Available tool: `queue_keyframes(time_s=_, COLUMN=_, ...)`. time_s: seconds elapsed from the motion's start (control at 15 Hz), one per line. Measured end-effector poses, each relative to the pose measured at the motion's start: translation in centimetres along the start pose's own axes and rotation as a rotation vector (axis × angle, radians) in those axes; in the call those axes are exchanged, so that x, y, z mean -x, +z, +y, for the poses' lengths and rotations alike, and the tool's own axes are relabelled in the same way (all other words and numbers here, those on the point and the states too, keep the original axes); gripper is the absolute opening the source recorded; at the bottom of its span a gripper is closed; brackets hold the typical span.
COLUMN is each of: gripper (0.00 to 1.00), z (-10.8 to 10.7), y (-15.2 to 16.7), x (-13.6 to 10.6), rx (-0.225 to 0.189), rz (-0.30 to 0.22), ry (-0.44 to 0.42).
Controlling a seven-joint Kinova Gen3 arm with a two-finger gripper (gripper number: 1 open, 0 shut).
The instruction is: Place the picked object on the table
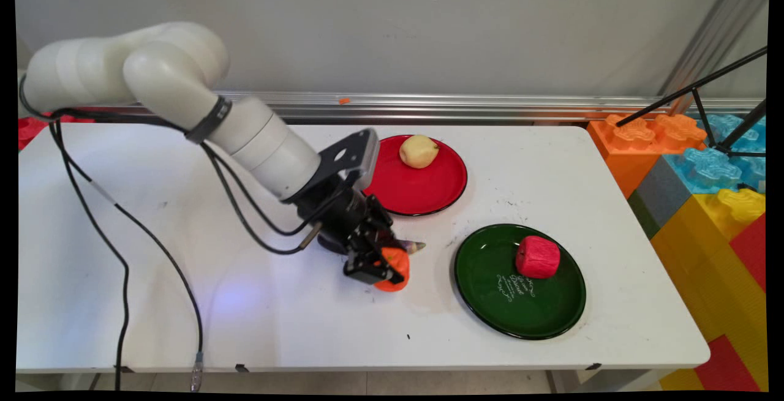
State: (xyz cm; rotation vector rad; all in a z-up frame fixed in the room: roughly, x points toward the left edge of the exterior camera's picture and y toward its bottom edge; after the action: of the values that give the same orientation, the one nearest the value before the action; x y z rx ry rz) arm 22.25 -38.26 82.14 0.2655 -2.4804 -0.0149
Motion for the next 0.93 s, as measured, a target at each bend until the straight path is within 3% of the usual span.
queue_keyframes(time_s=0.93, gripper=0.00, z=0.1, y=2.8, x=4.5, rx=0.001, rz=-0.044, ry=0.030)
